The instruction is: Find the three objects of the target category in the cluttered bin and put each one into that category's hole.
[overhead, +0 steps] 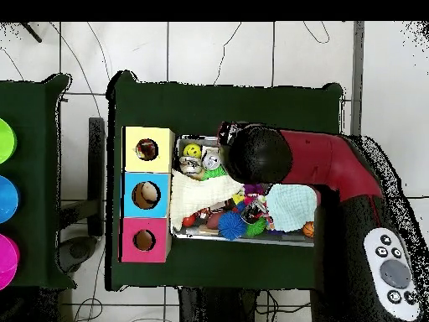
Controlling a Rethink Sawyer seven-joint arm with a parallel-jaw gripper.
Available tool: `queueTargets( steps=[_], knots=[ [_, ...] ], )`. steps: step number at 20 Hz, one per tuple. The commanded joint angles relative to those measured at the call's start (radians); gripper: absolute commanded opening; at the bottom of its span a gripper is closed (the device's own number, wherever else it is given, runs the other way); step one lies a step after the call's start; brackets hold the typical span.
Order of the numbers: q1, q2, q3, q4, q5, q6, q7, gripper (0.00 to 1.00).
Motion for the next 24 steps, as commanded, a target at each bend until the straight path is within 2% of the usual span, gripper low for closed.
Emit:
queueTargets(
  steps=[1, 4, 7, 12, 17, 20, 24],
  knots=[
    [-0.052, 0.05, 0.101, 0.02, -0.069, 0.097, -0.276, 1.0],
    [-0.082, 0.076, 0.121, -0.003, -0.098, 0.104, -0.327, 1.0],
    [-0.123, 0.106, 0.142, 0.009, -0.138, 0.047, -0.347, 1.0],
    [-0.179, 0.136, 0.185, -0.007, -0.17, 0.087, -0.398, 1.0],
    [-0.233, 0.222, 0.215, -0.043, -0.21, 0.132, -0.45, 1.0],
    [-0.257, 0.257, 0.232, -0.055, -0.226, 0.135, -0.477, 1.0],
    [-0.275, 0.263, 0.243, -0.031, -0.248, 0.104, -0.472, 1.0]
  ],
)
